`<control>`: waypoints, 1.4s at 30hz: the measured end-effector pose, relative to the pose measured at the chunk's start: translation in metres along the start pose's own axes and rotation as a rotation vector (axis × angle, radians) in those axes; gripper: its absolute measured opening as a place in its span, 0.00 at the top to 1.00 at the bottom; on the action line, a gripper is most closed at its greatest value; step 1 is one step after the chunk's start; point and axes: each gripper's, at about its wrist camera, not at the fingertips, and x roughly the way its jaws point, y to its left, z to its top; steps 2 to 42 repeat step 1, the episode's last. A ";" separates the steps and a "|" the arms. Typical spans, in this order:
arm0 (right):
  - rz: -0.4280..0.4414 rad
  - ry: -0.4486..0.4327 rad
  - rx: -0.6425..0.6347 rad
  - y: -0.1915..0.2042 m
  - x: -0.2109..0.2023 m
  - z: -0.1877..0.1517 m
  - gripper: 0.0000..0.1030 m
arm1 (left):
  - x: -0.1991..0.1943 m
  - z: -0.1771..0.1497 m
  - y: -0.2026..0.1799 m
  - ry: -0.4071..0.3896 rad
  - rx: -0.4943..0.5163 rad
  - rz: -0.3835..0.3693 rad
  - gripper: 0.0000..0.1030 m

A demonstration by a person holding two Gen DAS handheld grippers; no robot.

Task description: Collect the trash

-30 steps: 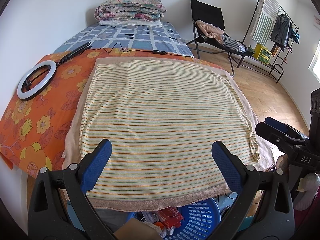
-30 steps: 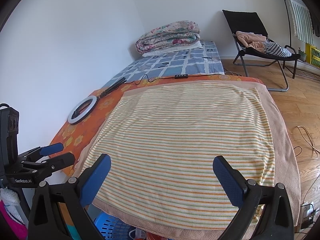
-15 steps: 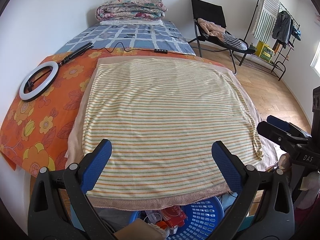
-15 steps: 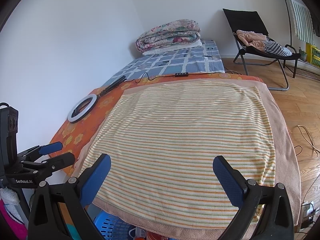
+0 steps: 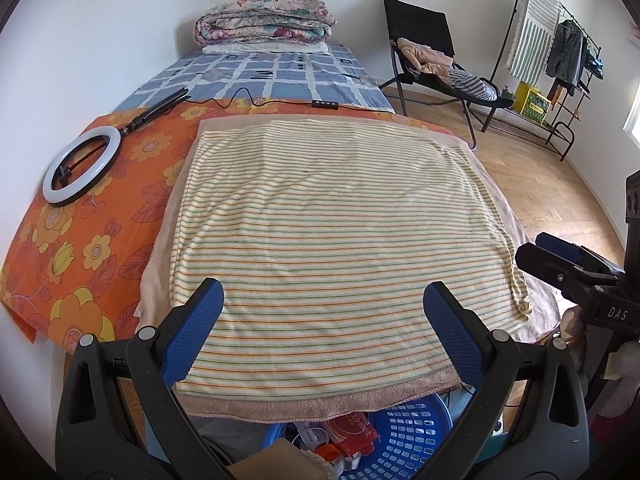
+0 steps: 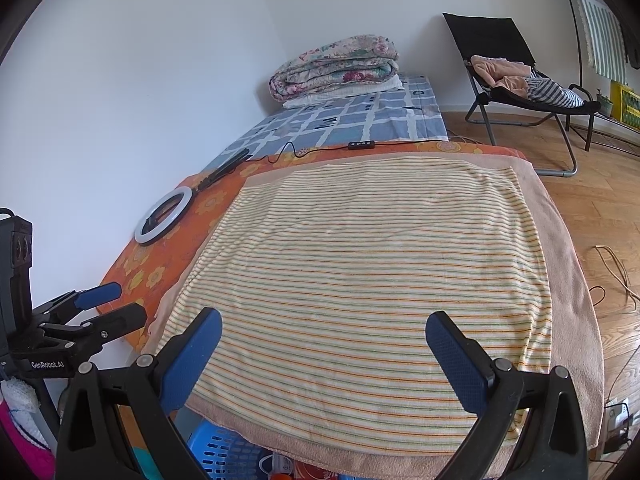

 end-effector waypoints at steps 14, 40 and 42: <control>0.000 0.001 0.001 0.000 0.000 0.000 0.00 | -0.001 -0.001 0.000 0.001 0.000 0.003 0.01; 0.000 0.001 0.001 0.000 0.000 0.000 0.00 | -0.001 -0.001 0.000 0.001 0.000 0.003 0.01; 0.000 0.001 0.001 0.000 0.000 0.000 0.00 | -0.001 -0.001 0.000 0.001 0.000 0.003 0.01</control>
